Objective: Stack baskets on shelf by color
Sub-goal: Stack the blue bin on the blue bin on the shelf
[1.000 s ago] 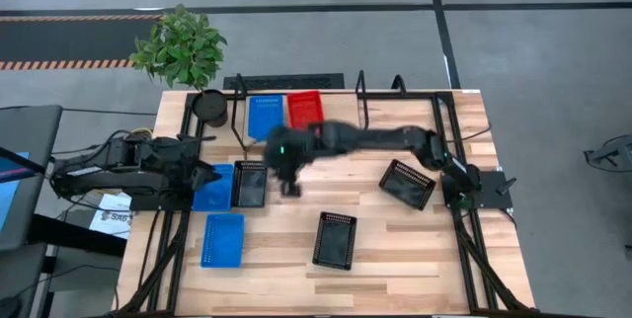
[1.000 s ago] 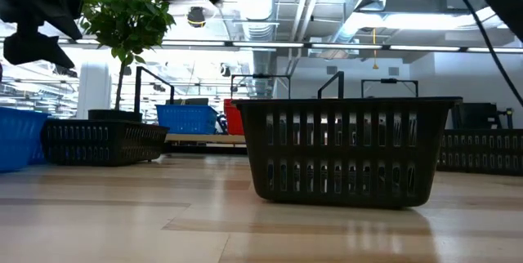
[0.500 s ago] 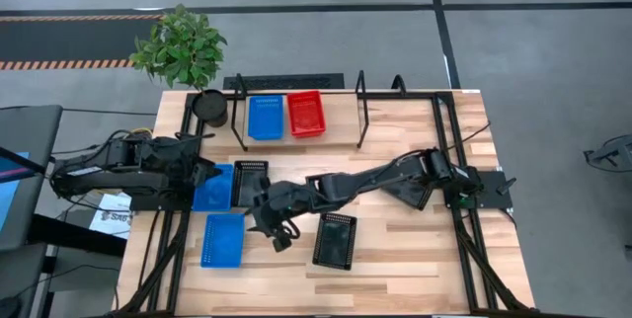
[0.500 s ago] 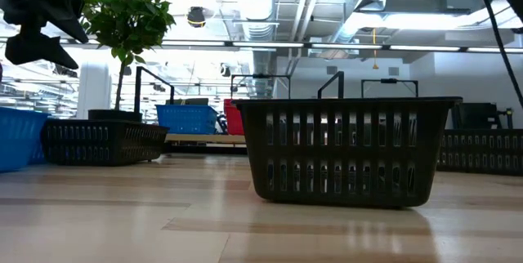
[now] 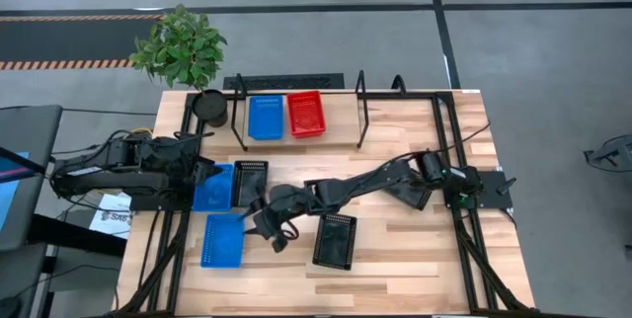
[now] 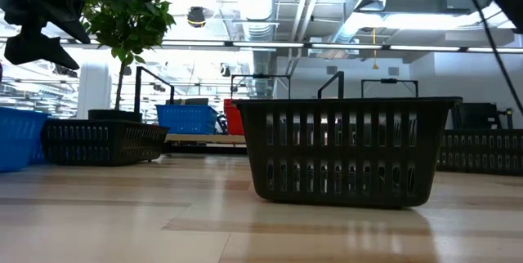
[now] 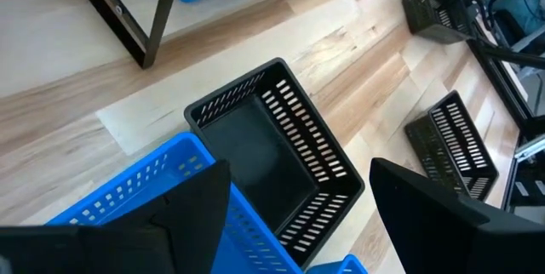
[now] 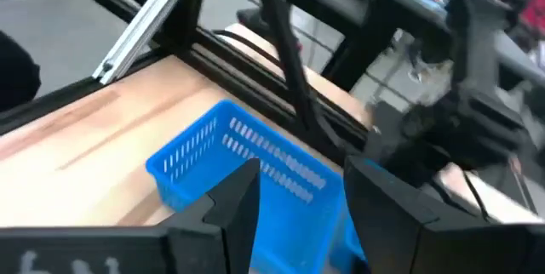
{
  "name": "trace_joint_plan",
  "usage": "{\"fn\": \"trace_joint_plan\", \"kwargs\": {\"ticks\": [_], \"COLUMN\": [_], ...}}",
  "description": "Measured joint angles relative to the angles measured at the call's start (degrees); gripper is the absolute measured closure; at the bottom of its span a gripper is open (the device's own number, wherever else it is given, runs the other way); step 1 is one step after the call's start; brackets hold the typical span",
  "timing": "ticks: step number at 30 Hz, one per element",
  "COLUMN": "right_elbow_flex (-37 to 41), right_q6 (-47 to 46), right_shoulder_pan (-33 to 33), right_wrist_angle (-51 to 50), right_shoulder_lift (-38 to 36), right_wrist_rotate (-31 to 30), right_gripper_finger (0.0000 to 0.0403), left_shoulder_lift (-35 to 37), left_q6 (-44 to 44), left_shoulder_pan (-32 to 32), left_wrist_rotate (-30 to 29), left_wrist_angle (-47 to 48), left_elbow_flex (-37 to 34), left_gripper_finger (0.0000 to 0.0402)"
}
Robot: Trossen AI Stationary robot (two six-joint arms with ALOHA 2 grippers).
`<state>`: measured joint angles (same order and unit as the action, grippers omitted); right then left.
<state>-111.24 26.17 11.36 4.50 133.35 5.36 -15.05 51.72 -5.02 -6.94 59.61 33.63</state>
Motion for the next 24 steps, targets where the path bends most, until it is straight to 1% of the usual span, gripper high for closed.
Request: {"fn": "trace_joint_plan", "kwargs": {"ticks": [2,8,11,13,18,24], "right_elbow_flex": [-3.79,-17.89,-23.32,-23.32,-22.82,-22.4], "right_q6": [2.38,5.77,6.69,6.67,4.23,2.04], "right_shoulder_pan": [0.11,0.25,0.22,0.21,-0.23,-0.69], "right_wrist_angle": [-0.81,-14.84,-17.95,-15.33,-11.27,-12.03], "right_shoulder_lift": [3.54,10.19,13.65,15.22,16.11,18.29], "right_wrist_rotate": [0.61,0.77,0.85,0.91,0.87,0.57], "right_gripper_finger": [0.0209,0.0213,0.0214,0.0214,0.0214,0.0215], "left_shoulder_lift": [0.0,0.0,0.0,0.0,0.0,0.01], "left_q6": [0.0,0.61,0.42,0.37,0.22,0.17], "left_shoulder_pan": [0.0,0.0,0.0,0.0,0.0,0.0], "left_wrist_rotate": [0.02,0.02,-0.06,-0.67,-1.29,-1.45], "left_wrist_angle": [0.0,0.0,0.0,0.02,0.04,0.04], "left_elbow_flex": [0.0,0.0,0.0,0.0,0.0,0.0], "left_gripper_finger": [0.0132,0.0132,0.0132,0.0132,0.0132,0.0132]}}
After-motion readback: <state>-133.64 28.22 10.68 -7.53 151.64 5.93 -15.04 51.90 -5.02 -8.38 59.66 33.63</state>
